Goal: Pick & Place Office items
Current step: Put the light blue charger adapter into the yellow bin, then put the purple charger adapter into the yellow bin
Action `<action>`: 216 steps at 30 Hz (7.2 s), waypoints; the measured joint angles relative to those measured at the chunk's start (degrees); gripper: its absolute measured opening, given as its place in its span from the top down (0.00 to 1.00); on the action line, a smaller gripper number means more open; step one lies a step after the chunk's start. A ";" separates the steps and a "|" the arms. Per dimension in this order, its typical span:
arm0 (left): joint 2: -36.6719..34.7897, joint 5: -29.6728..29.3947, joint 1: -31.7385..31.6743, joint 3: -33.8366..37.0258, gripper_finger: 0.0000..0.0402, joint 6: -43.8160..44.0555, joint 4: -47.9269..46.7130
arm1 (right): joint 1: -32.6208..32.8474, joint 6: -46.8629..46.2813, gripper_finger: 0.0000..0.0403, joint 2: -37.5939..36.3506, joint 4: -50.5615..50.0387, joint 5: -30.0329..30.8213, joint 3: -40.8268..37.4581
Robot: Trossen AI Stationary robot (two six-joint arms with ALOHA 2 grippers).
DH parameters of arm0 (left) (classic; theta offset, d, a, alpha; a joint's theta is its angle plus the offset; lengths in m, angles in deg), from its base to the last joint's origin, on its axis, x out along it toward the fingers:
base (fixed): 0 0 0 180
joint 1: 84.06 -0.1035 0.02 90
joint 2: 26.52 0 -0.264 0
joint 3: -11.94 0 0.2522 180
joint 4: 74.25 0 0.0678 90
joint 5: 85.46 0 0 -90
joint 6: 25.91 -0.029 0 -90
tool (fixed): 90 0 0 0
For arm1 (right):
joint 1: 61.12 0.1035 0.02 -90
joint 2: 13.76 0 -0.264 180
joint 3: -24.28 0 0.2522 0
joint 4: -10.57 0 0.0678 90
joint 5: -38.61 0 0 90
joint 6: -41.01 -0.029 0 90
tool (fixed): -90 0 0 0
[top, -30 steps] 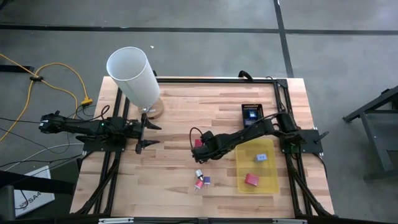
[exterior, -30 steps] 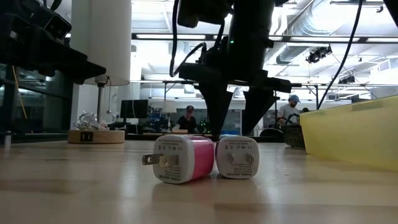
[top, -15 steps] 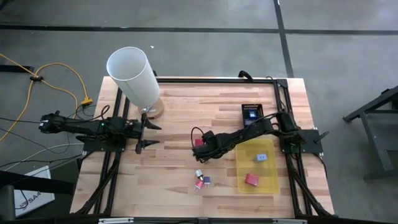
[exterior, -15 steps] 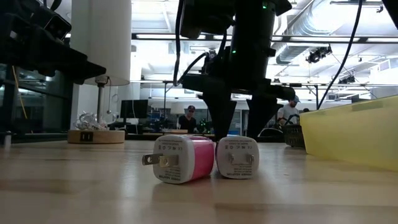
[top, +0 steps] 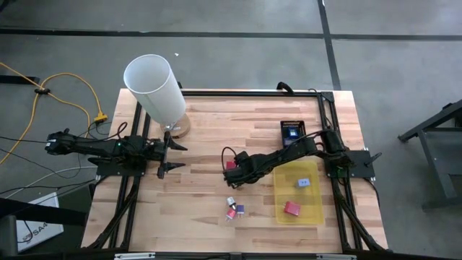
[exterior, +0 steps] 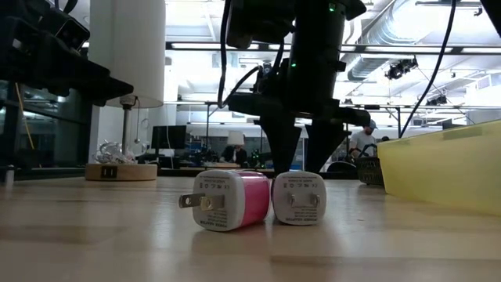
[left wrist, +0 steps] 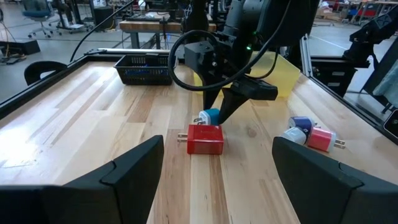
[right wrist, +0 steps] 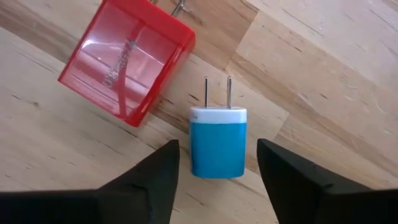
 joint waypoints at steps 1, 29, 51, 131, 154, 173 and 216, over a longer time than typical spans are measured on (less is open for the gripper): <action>0.00 0.00 0.00 0.00 0.27 0.02 0.00 | 0.00 0.00 0.51 0.00 -0.02 0.00 0.00; 0.03 0.00 -0.02 0.01 0.27 0.01 0.19 | -1.66 2.99 0.51 2.58 2.78 -2.49 0.09; 0.07 0.00 -0.02 0.00 0.27 0.01 0.44 | -1.55 2.97 0.51 2.32 2.32 -1.49 0.00; 0.13 -0.22 0.04 0.00 0.27 0.00 2.21 | 14.80 -23.49 0.68 -13.14 -23.60 15.57 0.00; 0.13 -0.22 0.04 0.00 0.27 0.02 2.21 | 24.06 -45.15 0.67 -13.09 -27.37 -0.05 -6.34; 0.13 -0.22 0.04 0.00 0.27 0.00 2.25 | 24.06 -47.65 0.67 -13.07 -10.96 -2.17 -18.18; 0.11 -0.22 0.04 0.00 0.27 0.00 2.27 | 25.94 -48.06 0.57 -25.56 -18.58 10.59 -18.08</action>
